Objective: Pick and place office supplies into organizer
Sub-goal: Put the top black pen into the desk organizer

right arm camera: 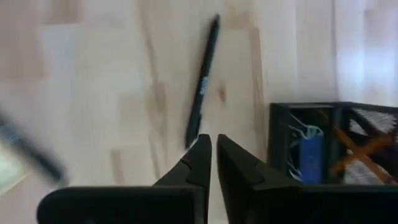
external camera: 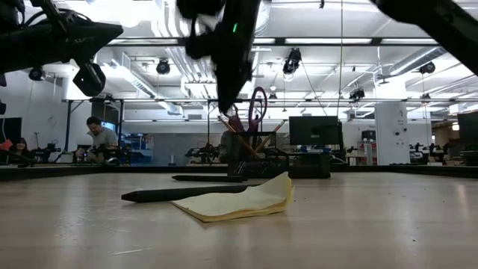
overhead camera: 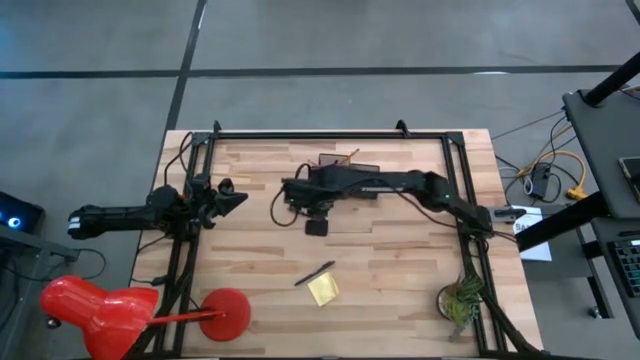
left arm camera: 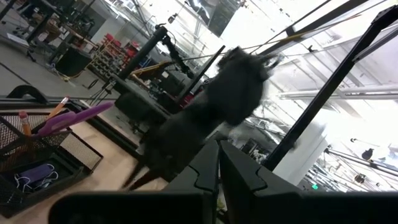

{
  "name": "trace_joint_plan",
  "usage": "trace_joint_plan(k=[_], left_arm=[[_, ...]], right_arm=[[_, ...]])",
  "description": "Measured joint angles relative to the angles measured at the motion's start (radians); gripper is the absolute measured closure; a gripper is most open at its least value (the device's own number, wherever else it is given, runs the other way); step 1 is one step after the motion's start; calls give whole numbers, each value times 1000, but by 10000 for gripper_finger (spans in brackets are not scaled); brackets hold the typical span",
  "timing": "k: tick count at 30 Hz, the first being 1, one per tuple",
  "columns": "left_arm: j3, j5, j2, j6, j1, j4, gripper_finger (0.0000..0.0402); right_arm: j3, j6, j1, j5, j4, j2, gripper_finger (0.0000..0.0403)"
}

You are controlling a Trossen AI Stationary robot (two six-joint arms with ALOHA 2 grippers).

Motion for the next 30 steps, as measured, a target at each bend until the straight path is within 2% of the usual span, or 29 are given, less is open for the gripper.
trace_joint_plan(k=[4, 10, 15, 21, 25, 30], left_arm=[[0, 0, 0, 0, 0, 0, 402], [0, 0, 0, 0, 0, 0, 402], [0, 0, 0, 0, 0, 0, 402], [0, 0, 2, 0, 0, 0, 402], [0, 0, 1, 0, 0, 1, 402], [0, 0, 2, 0, 0, 0, 402]], right_arm=[[-69, 15, -2, -15, 124, 45, 351], [-140, 5, 4, -31, 137, 118, 265], [-196, -1, 2, -30, 225, 110, 220], [-250, 7, -21, -30, 269, 112, 208], [-273, 15, -35, -34, 300, 110, 215], [-300, 30, -67, -90, 337, 109, 238]])
